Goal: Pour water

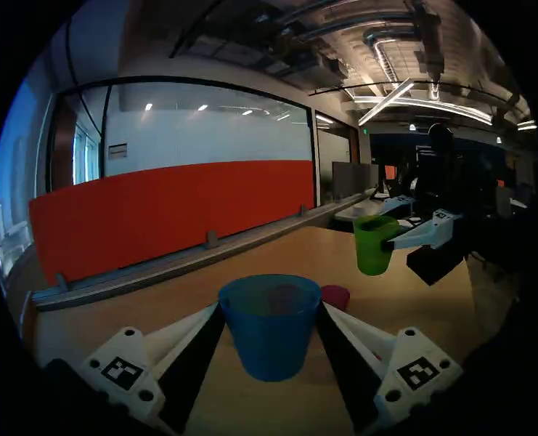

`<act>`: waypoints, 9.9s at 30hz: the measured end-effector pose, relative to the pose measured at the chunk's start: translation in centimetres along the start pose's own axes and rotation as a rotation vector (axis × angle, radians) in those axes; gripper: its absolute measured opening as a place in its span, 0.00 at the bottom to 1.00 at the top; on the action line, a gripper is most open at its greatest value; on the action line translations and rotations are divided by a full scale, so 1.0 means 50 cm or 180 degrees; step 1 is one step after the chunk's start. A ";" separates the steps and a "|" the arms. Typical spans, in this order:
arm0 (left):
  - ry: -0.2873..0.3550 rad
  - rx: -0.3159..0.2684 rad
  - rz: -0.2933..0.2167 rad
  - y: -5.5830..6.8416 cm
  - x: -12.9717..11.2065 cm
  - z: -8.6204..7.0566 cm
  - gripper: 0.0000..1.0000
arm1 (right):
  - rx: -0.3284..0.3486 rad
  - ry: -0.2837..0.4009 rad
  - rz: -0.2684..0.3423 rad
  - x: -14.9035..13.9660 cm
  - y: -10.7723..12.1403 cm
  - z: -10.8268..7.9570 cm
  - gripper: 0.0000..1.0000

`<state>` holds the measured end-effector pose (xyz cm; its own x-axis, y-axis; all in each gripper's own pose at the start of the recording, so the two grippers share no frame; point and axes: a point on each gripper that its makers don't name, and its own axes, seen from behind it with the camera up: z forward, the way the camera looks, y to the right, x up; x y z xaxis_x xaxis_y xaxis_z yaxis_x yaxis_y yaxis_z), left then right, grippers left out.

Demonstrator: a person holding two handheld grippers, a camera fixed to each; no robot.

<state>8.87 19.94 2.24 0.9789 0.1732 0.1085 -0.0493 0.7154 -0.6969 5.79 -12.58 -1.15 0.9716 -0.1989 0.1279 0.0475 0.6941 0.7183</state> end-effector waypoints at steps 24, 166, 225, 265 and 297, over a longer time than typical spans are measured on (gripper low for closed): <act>-0.0747 -0.0248 0.0136 0.018 -0.149 0.037 0.86 | 0.0172 -0.0667 0.0050 -0.151 0.007 0.005 0.90; -0.1384 0.0025 0.0172 0.014 -0.333 -0.079 0.93 | -0.0139 -0.1120 0.0183 -0.333 0.000 -0.096 1.00; 0.0369 0.2085 -0.0519 -0.165 -0.125 -0.247 0.93 | -0.2411 0.0374 0.0493 -0.121 0.204 -0.174 1.00; 0.0562 0.2360 -0.0235 -0.166 -0.126 -0.238 0.93 | -0.2822 0.0665 0.0640 -0.081 0.209 -0.203 0.99; 0.0572 0.2549 -0.0325 -0.247 -0.225 -0.287 0.93 | -0.2977 0.0681 0.0499 -0.069 0.212 -0.204 0.99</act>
<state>1.30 -0.56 -0.54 0.9997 0.0189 -0.0185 -0.0183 0.9993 0.0336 5.31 2.50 -0.94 0.9998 0.0085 -0.0175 -0.0109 0.9898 -0.1418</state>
